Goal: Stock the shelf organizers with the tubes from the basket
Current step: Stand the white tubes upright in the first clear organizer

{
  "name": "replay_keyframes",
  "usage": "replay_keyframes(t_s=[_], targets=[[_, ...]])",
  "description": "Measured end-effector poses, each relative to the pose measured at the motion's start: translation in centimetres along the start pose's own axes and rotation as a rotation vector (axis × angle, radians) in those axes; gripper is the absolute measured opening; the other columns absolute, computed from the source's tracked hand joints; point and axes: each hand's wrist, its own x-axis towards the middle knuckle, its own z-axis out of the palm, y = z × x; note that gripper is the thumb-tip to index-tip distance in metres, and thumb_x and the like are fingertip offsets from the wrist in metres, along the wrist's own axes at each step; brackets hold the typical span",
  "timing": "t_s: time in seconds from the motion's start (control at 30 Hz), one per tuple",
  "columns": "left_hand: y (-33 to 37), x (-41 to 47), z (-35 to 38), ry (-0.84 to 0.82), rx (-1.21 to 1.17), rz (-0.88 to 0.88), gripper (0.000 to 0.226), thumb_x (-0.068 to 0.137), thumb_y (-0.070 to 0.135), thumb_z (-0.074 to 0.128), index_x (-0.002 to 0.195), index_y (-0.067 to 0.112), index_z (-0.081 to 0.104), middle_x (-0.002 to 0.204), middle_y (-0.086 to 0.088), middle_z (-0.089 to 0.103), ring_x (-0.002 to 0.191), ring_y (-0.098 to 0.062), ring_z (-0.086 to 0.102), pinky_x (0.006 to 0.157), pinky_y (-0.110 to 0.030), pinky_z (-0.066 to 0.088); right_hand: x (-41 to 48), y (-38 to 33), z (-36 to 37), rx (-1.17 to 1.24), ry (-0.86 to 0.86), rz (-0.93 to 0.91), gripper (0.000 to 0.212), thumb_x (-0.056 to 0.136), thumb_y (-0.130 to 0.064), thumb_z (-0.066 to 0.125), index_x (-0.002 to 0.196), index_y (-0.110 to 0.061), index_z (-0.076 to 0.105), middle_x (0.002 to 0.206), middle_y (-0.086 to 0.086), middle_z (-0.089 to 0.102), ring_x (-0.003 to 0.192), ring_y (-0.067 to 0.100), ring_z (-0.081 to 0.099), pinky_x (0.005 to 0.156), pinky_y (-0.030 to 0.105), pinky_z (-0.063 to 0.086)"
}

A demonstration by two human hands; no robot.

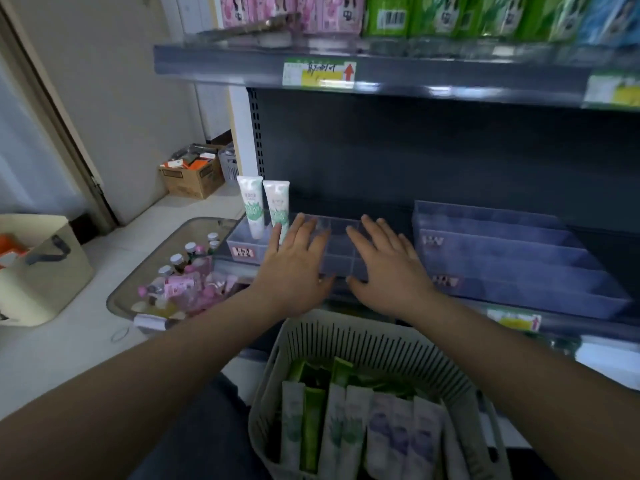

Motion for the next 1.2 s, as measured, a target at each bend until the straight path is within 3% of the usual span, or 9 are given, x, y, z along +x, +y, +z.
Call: replay_keyframes(t_s=[0.17,0.33,0.5,0.67,0.77,0.93,1.1,1.2], targets=[[2.0,-3.0,1.9,-0.064,-0.046,0.008,0.075,0.086,0.047,0.047,0.147,0.017,0.016,0.155,-0.008,0.014,0.145,-0.024,0.003,0.118,-0.044,0.002,-4.1,0.7,1.9,0.025,-0.007,0.019,0.081,0.085,-0.049,0.051,0.148,-0.029,0.004,0.158,-0.003,-0.004,0.145,0.018,-0.006,0.116,0.042,0.002],[3.0,-5.8,4.4,-0.196,-0.089,0.025,0.078,0.086,0.044,0.051,0.147,0.014,0.014,0.155,-0.010,0.014,0.145,-0.026,0.003,0.118,-0.039,0.002,-7.8,1.3,4.6,0.050,-0.118,0.056,0.081,0.085,-0.048,0.052,0.149,-0.027,0.006,0.158,0.000,-0.003,0.145,0.021,0.000,0.116,0.041,0.006],[3.4,-7.7,7.4,-0.325,-0.141,0.030,0.076,0.081,0.040,0.055,0.144,0.010,0.023,0.148,-0.012,0.027,0.140,-0.027,0.018,0.117,-0.040,0.017,-10.3,1.6,7.6,0.125,-0.192,0.100,0.081,0.082,-0.046,0.057,0.147,-0.024,0.014,0.157,0.003,0.007,0.142,0.024,0.013,0.114,0.040,0.015],[2.7,-9.0,11.4,-0.545,-0.146,-0.060,0.073,0.078,0.040,0.059,0.139,0.011,0.031,0.139,-0.012,0.038,0.129,-0.029,0.035,0.107,-0.038,0.033,-11.5,2.0,11.1,0.158,-0.316,0.131,0.078,0.083,-0.044,0.055,0.147,-0.019,0.018,0.155,0.003,0.013,0.140,0.023,0.017,0.114,0.036,0.017],[2.2,-8.9,13.4,-0.716,-0.169,-0.118,0.060,0.079,0.043,0.060,0.127,0.013,0.040,0.126,-0.010,0.044,0.118,-0.029,0.044,0.094,-0.039,0.042,-11.5,2.3,13.2,0.161,-0.386,0.157,0.069,0.080,-0.039,0.058,0.140,-0.015,0.031,0.147,0.006,0.028,0.133,0.024,0.028,0.109,0.036,0.027],[1.8,-8.4,16.5,-0.909,-0.141,-0.116,0.063,0.084,0.036,0.058,0.136,0.008,0.034,0.133,-0.015,0.040,0.121,-0.032,0.042,0.094,-0.040,0.042,-11.2,2.5,16.4,0.188,-0.487,0.184,0.067,0.078,-0.038,0.061,0.136,-0.016,0.036,0.135,0.005,0.039,0.122,0.022,0.038,0.096,0.031,0.035],[1.4,-8.0,18.3,-0.983,-0.070,-0.106,0.035,0.087,0.023,0.055,0.116,0.005,0.054,0.121,-0.014,0.052,0.106,-0.028,0.054,0.084,-0.036,0.050,-10.2,2.4,19.1,0.238,-0.599,0.229,0.064,0.079,-0.039,0.064,0.132,-0.013,0.039,0.130,0.007,0.039,0.119,0.024,0.041,0.089,0.032,0.040],[1.3,-8.0,18.9,-1.055,-0.012,-0.097,0.025,0.089,0.010,0.048,0.110,0.002,0.057,0.114,-0.014,0.060,0.101,-0.027,0.059,0.077,-0.033,0.051,-9.5,2.2,20.2,0.264,-0.641,0.263,0.057,0.078,-0.040,0.064,0.125,-0.014,0.046,0.123,0.007,0.044,0.113,0.023,0.044,0.087,0.031,0.042]])
